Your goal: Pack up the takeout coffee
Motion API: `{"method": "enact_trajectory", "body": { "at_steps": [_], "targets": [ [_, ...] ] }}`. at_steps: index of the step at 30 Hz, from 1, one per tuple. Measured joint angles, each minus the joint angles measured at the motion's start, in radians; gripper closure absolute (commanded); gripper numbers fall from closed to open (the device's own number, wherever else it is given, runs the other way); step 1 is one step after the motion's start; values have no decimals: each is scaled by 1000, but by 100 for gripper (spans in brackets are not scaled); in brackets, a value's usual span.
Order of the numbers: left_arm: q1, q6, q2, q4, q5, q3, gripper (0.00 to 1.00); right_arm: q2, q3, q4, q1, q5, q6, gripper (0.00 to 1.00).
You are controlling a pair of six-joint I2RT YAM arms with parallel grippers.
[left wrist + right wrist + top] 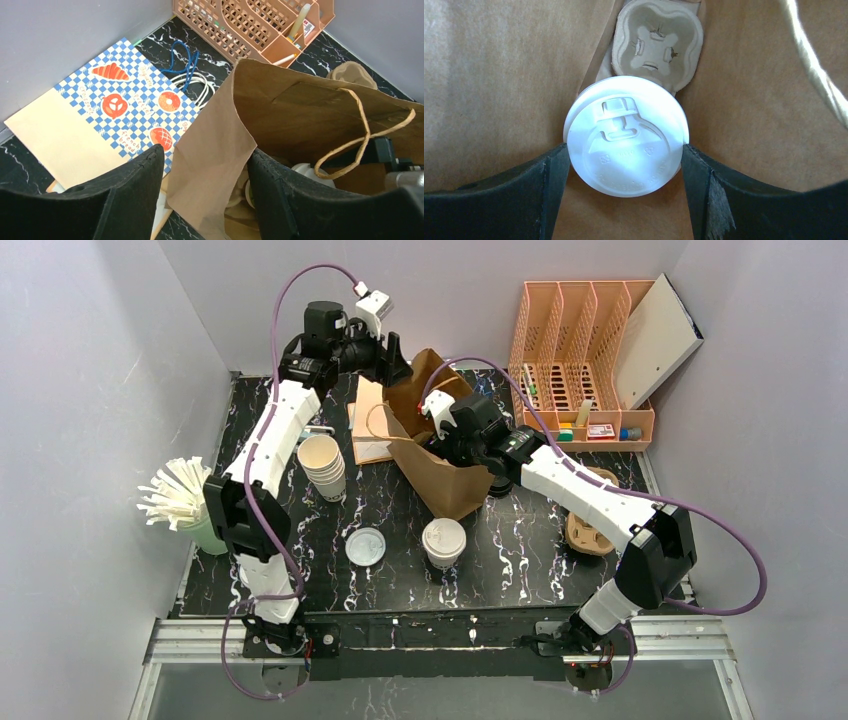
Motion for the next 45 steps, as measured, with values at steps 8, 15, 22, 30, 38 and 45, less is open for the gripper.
{"method": "enact_trajectory", "body": {
  "at_steps": [8, 15, 22, 30, 38, 45],
  "targets": [
    [-5, -31, 58, 19, 25, 35, 64, 0, 0, 1, 0, 4, 0, 70],
    [-43, -5, 76, -11, -24, 96, 100, 0, 0, 2, 0, 10, 0, 70],
    [-111, 77, 71, -35, -104, 108, 100, -12, -17, 39, 0, 53, -12, 74],
    [-202, 122, -95, 13, -200, -55, 100, -138, -166, 169, 0, 61, -56, 76],
    [-233, 105, -196, 95, -264, -113, 100, -139, -166, 197, 0, 42, -60, 76],
    [-226, 57, -233, 208, -274, -222, 100, -136, -202, 206, 0, 52, -80, 76]
  ]
}}
